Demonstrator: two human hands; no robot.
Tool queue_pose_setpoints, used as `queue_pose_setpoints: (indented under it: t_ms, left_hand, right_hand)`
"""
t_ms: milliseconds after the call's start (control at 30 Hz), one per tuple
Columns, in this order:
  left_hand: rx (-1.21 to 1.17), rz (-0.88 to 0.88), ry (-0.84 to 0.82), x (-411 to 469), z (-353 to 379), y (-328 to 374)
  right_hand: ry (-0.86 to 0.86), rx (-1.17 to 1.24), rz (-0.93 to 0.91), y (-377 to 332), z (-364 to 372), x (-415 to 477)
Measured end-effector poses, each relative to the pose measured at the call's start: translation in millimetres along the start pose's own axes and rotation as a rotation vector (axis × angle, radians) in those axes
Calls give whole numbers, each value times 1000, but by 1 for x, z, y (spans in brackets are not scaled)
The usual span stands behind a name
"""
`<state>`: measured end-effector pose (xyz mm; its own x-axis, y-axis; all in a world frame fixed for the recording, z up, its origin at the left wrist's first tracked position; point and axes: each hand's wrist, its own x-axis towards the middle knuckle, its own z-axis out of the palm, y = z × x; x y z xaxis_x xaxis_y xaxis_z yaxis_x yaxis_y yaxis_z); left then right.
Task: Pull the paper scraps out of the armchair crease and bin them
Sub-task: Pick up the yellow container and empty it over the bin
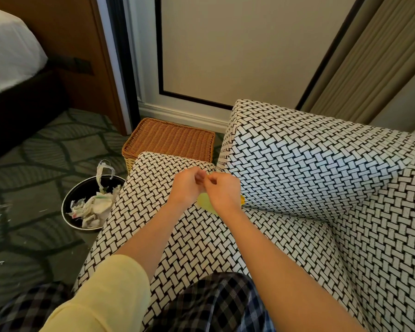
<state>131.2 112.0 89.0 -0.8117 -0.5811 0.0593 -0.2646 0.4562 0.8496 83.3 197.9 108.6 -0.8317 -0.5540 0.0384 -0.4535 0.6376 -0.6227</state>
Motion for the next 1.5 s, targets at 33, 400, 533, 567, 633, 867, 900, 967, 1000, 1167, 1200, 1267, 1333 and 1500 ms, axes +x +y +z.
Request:
queue_pose_setpoints:
  t_ms: [33,400,533,567,633,867,900,967,1000,1167,1200,1267,1333,1500]
  left_hand:
    - [27,-6,2,0,-2,1]
    - [253,-31,-105,-3,-15,0]
    - [321,-7,-136,-5,-26,-3]
    - [320,-18,-133,-6,-30,-5]
    - [281,-28,-124,-7,-33,-10]
    - [182,-34,-60,-6,-34,-15]
    - [174,-37,-46,-4,-37,-17]
    - [156,-33,-32,-1,-45,-20]
    - [143,-32,-27,1,-50,-21]
    - [109,-29,64,8,-68,-28]
    - [113,-28,85,9,-70,-28]
    - [145,-26,115,13,-76,-32]
    - [169,-41,137,17,-84,-40]
    - [140,-61,115,18,-91,-54]
  right_hand:
    - [11,-9,24,-1,0,-2]
    - [122,82,356,-1,-12,-14]
    - [162,-45,368,6,-18,-17]
    - [176,-31,403,10,-20,-16]
    - [203,48,476,19,-25,-15]
    - [191,248,510,16,-31,-14]
    - [189,305,511,13,-30,-12]
    - [199,377,517,8,-26,-8]
    - [204,396,509,6,-24,-5]
    - [154,317,408,-7,-7,-2]
    - [129,279,373,-11,-6,-1]
    - [59,271,310,-16,1,4]
    - [-2,338,305,-21,7,8]
    - [-33,865,634,-25,14,17]
